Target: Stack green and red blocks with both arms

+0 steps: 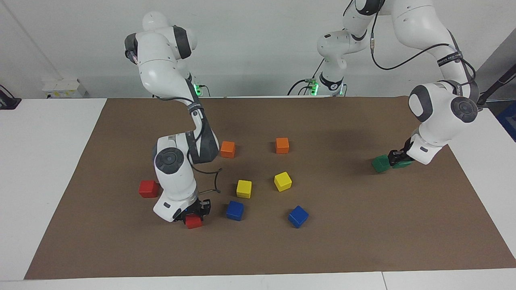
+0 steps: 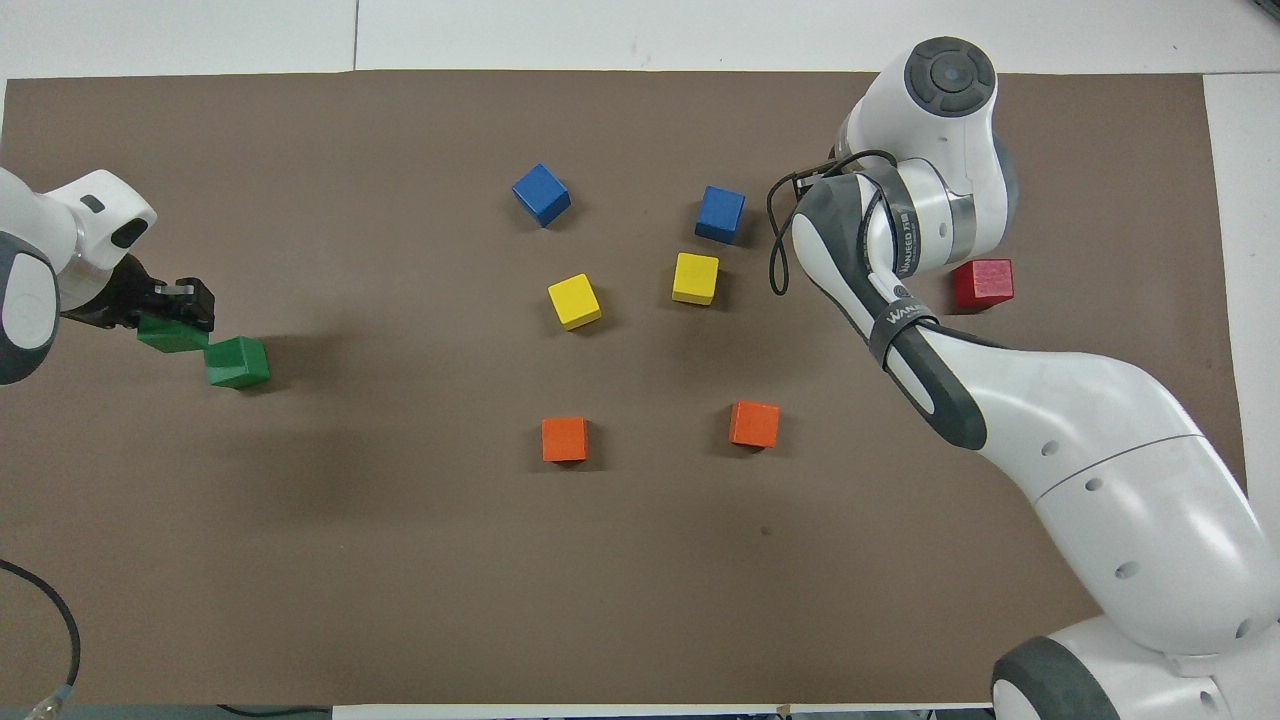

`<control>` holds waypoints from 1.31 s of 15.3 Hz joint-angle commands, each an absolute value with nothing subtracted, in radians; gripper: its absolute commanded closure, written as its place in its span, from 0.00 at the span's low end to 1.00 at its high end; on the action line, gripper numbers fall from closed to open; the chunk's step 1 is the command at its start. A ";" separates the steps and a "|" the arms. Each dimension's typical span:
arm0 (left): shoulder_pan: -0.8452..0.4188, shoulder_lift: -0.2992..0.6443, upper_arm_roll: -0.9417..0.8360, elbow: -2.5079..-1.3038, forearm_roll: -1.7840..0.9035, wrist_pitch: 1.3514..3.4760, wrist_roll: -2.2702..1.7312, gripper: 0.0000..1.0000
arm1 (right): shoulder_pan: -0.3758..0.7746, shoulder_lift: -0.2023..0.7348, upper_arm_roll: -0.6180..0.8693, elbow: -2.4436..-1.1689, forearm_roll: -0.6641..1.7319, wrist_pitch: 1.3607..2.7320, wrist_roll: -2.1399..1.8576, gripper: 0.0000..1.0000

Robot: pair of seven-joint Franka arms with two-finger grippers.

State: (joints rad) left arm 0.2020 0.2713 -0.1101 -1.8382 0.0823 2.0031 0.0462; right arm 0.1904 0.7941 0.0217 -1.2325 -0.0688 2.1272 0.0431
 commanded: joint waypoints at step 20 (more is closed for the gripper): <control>0.212 0.186 -0.112 -1.999 -0.037 2.082 0.055 1.00 | -0.058 0.371 0.029 -1.747 -0.063 2.059 -0.037 1.00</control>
State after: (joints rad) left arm 0.2075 0.2294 -0.1137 -1.9532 -0.0200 2.0834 0.0488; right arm -0.0476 0.4106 0.0159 -1.6862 -0.0760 2.0333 -0.0243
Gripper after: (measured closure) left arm 0.449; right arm 0.454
